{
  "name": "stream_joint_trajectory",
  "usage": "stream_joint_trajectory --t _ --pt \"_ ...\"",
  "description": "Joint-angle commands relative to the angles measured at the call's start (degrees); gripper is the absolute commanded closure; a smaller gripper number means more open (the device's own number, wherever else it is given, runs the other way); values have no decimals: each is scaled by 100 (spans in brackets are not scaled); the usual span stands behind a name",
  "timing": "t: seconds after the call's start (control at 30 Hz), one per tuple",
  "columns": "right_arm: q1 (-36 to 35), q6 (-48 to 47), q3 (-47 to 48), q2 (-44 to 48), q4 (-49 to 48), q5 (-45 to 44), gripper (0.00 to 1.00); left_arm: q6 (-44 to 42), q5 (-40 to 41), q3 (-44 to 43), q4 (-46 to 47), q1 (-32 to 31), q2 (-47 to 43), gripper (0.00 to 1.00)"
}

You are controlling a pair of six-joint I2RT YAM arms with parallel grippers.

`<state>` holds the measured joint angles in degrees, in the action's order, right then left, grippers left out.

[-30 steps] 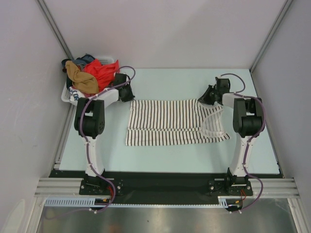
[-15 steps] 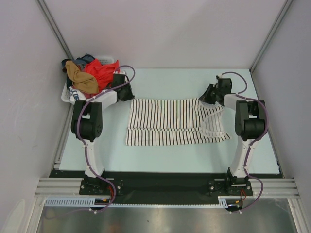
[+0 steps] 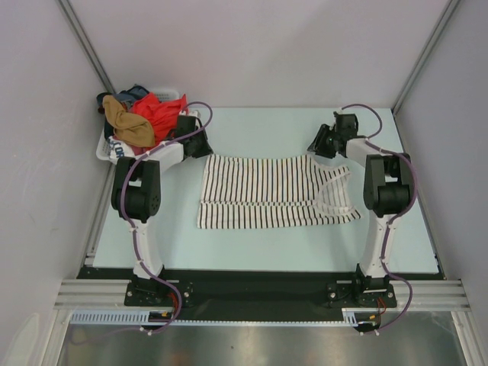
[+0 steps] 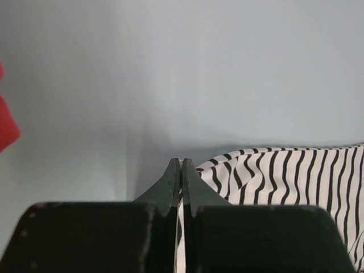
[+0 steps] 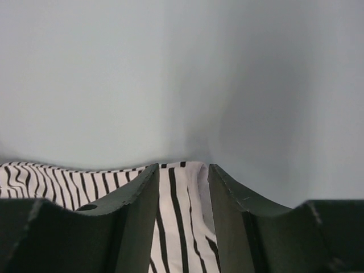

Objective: Fold and stack the tank tops
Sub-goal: Fold the tank top

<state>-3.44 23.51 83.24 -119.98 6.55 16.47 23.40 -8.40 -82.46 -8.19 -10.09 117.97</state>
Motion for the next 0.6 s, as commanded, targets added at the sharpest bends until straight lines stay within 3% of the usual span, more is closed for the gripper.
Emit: stream_joint_trajectory --t 0.0,0.17,0.27,0.37,0.43,0.57 --pt "-139 -223 587 -314 548 -302 54 -169 -179 -227 72 16 24 100" --pt "-253 -303 957 -623 1024 -566 54 -204 -92 -262 19 24 50 99" --pt "-262 -312 1045 -728 1059 -487 60 -222 -65 -288 -7 16 68 100" --pt "-271 -294 1106 -746 1016 -469 77 -239 -65 -315 -43 16 68 100" --pt "-271 -294 1150 -728 1050 -460 97 -257 -56 -315 -60 16 33 100" --pt "-271 -277 1159 -676 1077 -487 100 -301 14 -289 -148 16 -46 100"
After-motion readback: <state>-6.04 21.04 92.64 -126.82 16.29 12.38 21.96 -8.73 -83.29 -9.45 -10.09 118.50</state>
